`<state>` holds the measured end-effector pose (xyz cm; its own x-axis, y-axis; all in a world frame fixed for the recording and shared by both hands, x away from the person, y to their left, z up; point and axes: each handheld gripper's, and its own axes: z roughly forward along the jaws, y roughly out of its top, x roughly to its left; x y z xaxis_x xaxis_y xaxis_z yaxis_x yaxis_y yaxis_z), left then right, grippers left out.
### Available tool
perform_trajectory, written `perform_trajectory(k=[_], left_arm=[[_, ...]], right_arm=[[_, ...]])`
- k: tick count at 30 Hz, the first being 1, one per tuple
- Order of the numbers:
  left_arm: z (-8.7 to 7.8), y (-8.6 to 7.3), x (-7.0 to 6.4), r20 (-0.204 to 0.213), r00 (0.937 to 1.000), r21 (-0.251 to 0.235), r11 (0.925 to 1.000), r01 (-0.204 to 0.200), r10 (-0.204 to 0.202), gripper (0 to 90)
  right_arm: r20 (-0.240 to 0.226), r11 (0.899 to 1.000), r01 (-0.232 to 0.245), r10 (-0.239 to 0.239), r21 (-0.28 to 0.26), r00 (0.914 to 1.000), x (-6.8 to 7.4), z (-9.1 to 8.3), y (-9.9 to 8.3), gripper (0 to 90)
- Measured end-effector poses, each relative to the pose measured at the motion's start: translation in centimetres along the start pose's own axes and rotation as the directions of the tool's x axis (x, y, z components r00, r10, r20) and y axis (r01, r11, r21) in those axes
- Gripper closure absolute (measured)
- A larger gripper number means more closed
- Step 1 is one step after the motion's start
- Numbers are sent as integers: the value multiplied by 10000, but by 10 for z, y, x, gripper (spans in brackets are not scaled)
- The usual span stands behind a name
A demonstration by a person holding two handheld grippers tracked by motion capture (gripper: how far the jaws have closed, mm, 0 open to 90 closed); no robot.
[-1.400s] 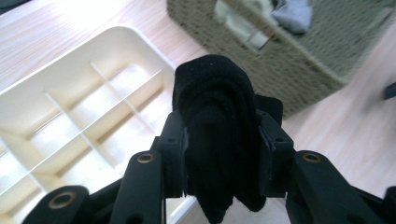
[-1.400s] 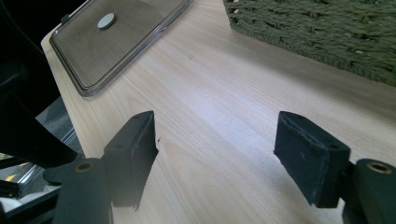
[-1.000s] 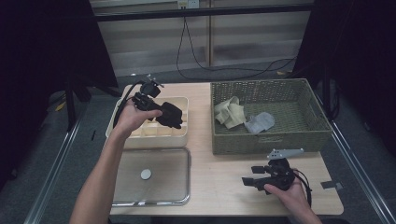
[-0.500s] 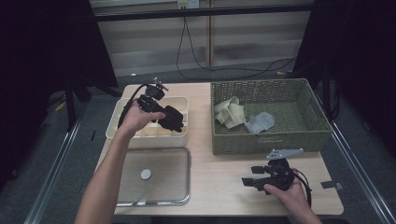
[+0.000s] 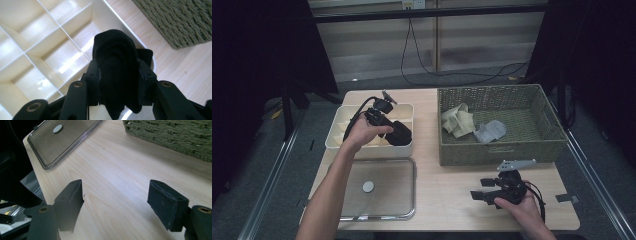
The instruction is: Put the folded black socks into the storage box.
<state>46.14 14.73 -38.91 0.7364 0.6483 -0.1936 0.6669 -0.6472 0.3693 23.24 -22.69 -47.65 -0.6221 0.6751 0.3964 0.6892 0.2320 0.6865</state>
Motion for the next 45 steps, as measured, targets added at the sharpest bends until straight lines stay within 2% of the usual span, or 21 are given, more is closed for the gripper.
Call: perform_trajectory(k=[1, 5, 13, 21, 22, 27, 31, 33, 34, 35, 39, 43, 45], left_arm=[[2, -1, 0, 71, 9999, -80, 9999, 73, -72, 617], [4, -1, -6, 5, 9999, 165, 9998, -139, 139, 618], [12, -2, -3, 159, 9998, 441, 9990, -112, 105, 618], [10, 0, -1, 463, 9982, 758, 9963, -413, 379, 632], [10, 3, -1, 527, 9975, 1004, 9936, -518, 467, 632], [14, 6, 2, 728, 9967, 1173, 9921, -447, 363, 640], [21, 8, 0, 591, 9975, 1245, 9912, -453, 382, 645], [25, 9, -3, 390, 9989, 1258, 9916, -313, 266, 644], [26, 10, -3, 317, 9986, 1273, 9908, -469, 432, 644], [26, 10, -3, 317, 9986, 1273, 9908, -469, 432, 644], [41, 11, -7, 215, 9996, 1277, 9916, -224, 198, 650], [51, 14, -10, 96, 9990, 1555, 9869, -438, 429, 650], [52, 14, -11, -16, 9992, 1487, 9881, -388, 395, 651]], right_arm=[[0, 10000, -12, 12, 5, 10000, 0, 0, 0, 282], [-26, 10000, -45, 45, 10, 10000, 0, 1, 0, 282], [12, 10000, -52, 52, 13, 10000, 0, 1, 0, 280], [8, 10000, -59, 59, -3, 10000, 0, 1, 0, 280], [14, 10000, -65, 65, 15, 10000, 0, 1, 0, 280], [11, 10000, 3, -3, 11, 10000, 0, 2, 0, 278], [-9, 10000, -20, 20, 48, 10000, 0, 2, 0, 278], [-20, 10000, -29, 29, 69, 10000, 0, 3, 0, 277], [-17, 10000, -27, 28, 75, 10000, 1, 3, 0, 276], [-17, 10000, -27, 28, 75, 10000, 1, 3, 0, 276], [-20, 10000, -17, 17, 53, 10000, 0, 2, 0, 276], [-26, 10000, 4, -4, 64, 10000, 1, 2, 0, 275], [-10, 10000, -6, 6, 50, 10000, 0, 1, -1, 275]])
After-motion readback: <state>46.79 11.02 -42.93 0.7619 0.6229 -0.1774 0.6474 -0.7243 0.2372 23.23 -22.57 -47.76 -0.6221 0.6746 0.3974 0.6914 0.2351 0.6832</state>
